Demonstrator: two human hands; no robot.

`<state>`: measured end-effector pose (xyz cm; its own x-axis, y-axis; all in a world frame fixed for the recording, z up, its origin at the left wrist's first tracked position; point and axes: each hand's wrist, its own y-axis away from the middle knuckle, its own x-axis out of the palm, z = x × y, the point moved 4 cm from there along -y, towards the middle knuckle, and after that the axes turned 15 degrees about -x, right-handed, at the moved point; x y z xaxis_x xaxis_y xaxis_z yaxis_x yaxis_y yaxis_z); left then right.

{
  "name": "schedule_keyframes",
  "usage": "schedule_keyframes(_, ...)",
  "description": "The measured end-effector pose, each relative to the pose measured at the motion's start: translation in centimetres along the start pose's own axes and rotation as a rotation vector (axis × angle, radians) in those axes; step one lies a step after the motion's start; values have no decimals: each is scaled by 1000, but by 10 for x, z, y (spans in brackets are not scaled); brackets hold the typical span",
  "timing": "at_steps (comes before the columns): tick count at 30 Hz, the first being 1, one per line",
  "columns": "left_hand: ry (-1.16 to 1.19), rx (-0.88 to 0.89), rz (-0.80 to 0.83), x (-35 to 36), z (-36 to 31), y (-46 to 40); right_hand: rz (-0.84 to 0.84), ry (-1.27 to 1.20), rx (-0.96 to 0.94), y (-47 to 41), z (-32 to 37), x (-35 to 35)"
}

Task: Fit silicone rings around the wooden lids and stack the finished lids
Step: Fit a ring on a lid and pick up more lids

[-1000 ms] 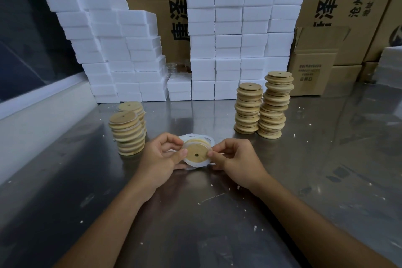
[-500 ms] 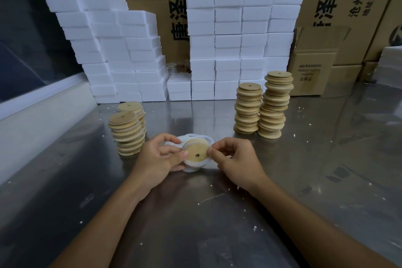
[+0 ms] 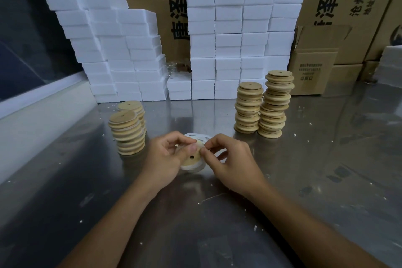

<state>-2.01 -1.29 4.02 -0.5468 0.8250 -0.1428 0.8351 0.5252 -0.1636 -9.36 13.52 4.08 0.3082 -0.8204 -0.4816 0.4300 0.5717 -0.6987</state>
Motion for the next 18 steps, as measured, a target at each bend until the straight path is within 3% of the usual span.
schedule_keyframes(8,12,27,-4,-3,-4,0,-60,-144,70,0,-10,3)
schedule_keyframes(13,-39,45,42,-4,-7,2,-36,-330,217,-1,-20,2)
schedule_keyframes(18,38,10,64,-3,-5,2,12,-359,241,-2,-21,0)
